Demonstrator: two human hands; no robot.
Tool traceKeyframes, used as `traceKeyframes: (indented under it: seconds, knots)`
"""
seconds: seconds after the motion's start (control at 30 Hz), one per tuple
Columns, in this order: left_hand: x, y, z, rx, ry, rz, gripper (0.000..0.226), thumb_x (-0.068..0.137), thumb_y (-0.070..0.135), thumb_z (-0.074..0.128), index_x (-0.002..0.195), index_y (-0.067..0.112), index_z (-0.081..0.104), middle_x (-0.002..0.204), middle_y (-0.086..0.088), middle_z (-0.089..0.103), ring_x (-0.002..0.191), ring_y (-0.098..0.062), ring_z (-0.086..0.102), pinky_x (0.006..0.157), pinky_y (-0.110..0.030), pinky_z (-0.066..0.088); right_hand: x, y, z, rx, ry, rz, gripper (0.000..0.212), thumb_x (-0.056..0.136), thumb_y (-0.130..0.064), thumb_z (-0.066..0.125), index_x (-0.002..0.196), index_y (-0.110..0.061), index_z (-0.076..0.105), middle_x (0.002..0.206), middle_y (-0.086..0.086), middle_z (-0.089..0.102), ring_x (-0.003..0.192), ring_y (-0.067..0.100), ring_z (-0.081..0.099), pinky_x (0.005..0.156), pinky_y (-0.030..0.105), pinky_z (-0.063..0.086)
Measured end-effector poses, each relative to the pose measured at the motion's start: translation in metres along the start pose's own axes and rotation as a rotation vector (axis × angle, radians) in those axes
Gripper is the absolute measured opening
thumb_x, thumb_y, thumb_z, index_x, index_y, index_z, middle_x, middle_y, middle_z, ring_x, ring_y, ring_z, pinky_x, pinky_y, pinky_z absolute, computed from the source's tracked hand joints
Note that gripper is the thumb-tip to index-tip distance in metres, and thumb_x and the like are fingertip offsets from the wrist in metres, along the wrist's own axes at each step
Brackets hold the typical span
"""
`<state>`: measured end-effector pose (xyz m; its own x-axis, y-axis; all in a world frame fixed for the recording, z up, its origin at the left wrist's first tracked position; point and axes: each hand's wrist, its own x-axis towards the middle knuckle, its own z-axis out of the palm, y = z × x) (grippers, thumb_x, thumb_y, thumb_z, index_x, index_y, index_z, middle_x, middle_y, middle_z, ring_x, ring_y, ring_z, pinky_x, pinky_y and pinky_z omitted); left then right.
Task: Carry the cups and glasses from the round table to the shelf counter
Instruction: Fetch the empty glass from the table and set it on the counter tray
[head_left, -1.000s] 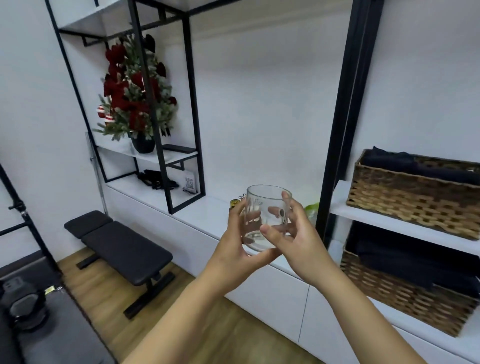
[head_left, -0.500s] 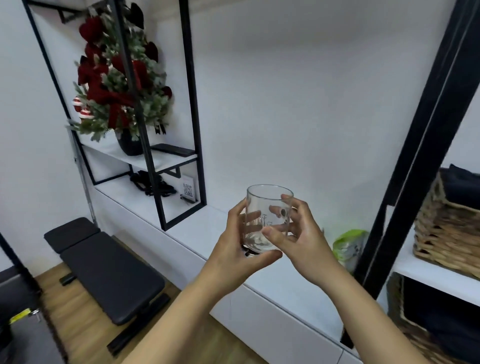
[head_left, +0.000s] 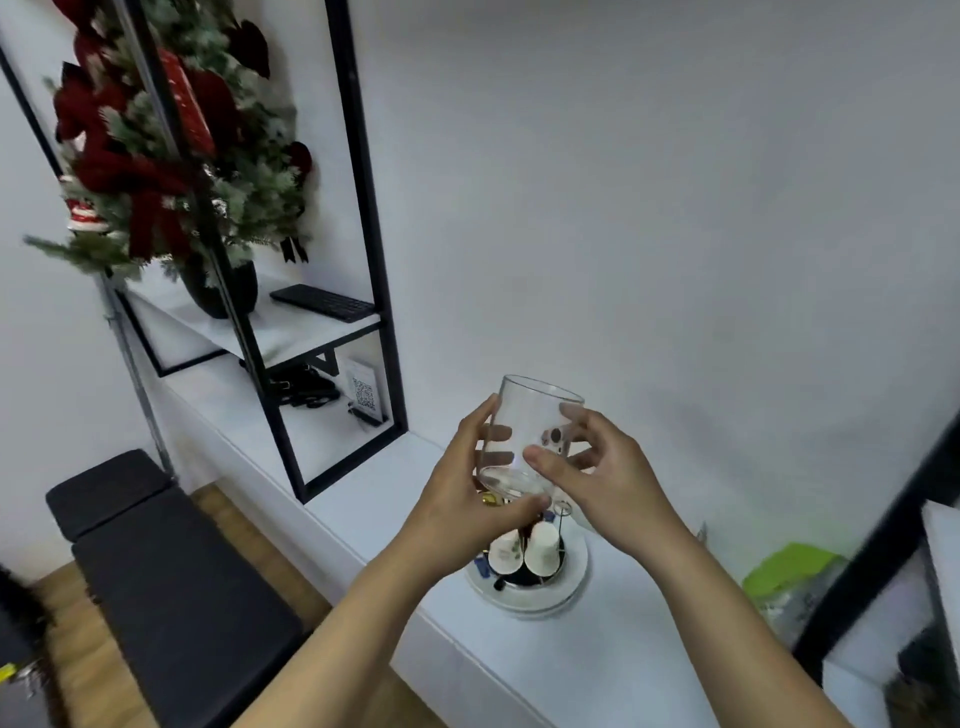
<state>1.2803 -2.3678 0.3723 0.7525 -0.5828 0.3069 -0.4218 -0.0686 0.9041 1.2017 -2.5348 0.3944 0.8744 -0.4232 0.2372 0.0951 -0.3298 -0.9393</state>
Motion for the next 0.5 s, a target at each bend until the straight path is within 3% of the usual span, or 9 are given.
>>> traceKeyframes:
  seconds: [0.13, 0.23, 0.33, 0.43, 0.5]
  knots:
    - [0.058, -0.027, -0.010, 0.039, 0.022, -0.031, 0.100, 0.075, 0.028, 0.091, 0.153, 0.051, 0.032, 0.139, 0.015, 0.051, 0.121, -0.003, 0.062, 0.090, -0.021, 0.056, 0.062, 0.020, 0.004, -0.042, 0.066, 0.023, 0.084, 0.058, -0.070, 0.080, 0.129, -0.043, 0.044, 0.108, -0.020, 0.064, 0.076, -0.001, 0.070, 0.063, 0.015, 0.049]
    - [0.090, -0.049, -0.020, 0.056, 0.047, -0.074, 0.087, 0.073, 0.031, 0.088, 0.138, 0.051, 0.034, 0.136, 0.017, 0.052, 0.115, 0.004, 0.058, 0.086, -0.019, 0.056, 0.094, 0.036, 0.015, -0.074, 0.099, 0.035, 0.081, 0.068, -0.057, 0.085, 0.132, -0.046, 0.036, 0.111, -0.021, 0.058, 0.077, 0.001, 0.068, 0.058, 0.012, 0.049]
    - [0.124, -0.078, -0.029, 0.070, 0.059, -0.122, 0.077, 0.076, 0.027, 0.088, 0.126, 0.047, 0.034, 0.134, 0.016, 0.054, 0.112, 0.006, 0.056, 0.086, -0.018, 0.054, 0.127, 0.058, 0.029, -0.178, 0.095, 0.054, 0.067, 0.076, -0.060, 0.078, 0.131, -0.045, 0.042, 0.117, -0.016, 0.053, 0.088, 0.010, 0.067, 0.069, 0.024, 0.050]
    - [0.158, -0.110, -0.035, 0.050, 0.065, -0.172, 0.071, 0.068, 0.040, 0.085, 0.119, 0.045, 0.036, 0.125, 0.014, 0.056, 0.097, 0.011, 0.055, 0.078, -0.012, 0.050, 0.155, 0.085, 0.046, -0.215, 0.074, 0.112, 0.053, 0.085, -0.057, 0.070, 0.131, -0.044, 0.046, 0.118, -0.013, 0.055, 0.089, 0.009, 0.066, 0.069, 0.024, 0.049]
    - [0.182, -0.137, -0.037, 0.030, 0.033, -0.192, 0.072, 0.063, 0.047, 0.084, 0.118, 0.047, 0.038, 0.124, 0.015, 0.056, 0.098, 0.012, 0.056, 0.077, -0.010, 0.050, 0.173, 0.105, 0.056, -0.239, 0.073, 0.158, 0.051, 0.089, -0.055, 0.067, 0.135, -0.043, 0.049, 0.122, -0.012, 0.057, 0.091, 0.007, 0.066, 0.071, 0.027, 0.054]
